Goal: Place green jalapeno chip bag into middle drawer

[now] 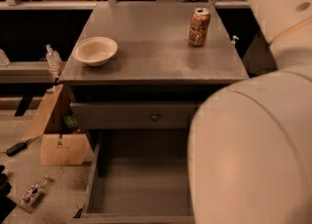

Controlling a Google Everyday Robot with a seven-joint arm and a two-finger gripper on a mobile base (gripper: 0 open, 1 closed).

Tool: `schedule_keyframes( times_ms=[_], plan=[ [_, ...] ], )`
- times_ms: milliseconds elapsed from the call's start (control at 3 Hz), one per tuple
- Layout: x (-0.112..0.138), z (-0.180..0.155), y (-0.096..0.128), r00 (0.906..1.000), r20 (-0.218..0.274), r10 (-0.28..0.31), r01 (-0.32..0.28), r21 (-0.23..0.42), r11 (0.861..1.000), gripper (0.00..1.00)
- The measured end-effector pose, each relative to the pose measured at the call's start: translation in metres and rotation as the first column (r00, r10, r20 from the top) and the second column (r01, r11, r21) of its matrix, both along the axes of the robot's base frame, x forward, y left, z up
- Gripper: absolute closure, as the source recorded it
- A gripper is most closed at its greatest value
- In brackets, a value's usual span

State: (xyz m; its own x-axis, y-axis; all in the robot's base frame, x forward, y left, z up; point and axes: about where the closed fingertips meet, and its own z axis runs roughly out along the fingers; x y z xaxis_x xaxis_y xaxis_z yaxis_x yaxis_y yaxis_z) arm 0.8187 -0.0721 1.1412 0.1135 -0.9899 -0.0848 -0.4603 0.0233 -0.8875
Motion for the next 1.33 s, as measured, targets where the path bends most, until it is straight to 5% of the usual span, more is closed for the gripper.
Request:
schedule_keyframes(
  times_ms=[333, 667, 1333],
  plan=[
    [-0.052, 0.077, -0.046, 0.9779, 0.189, -0.089, 0.067, 0.119, 0.991, 1.0],
    [-0.109, 0.133, -0.071, 0.9371, 0.323, -0.133, 0.073, 0.193, 0.979, 1.0],
    [-0.122, 0.125, -0.071, 0.944, 0.298, -0.142, 0.076, 0.222, 0.972, 1.0]
  ],
)
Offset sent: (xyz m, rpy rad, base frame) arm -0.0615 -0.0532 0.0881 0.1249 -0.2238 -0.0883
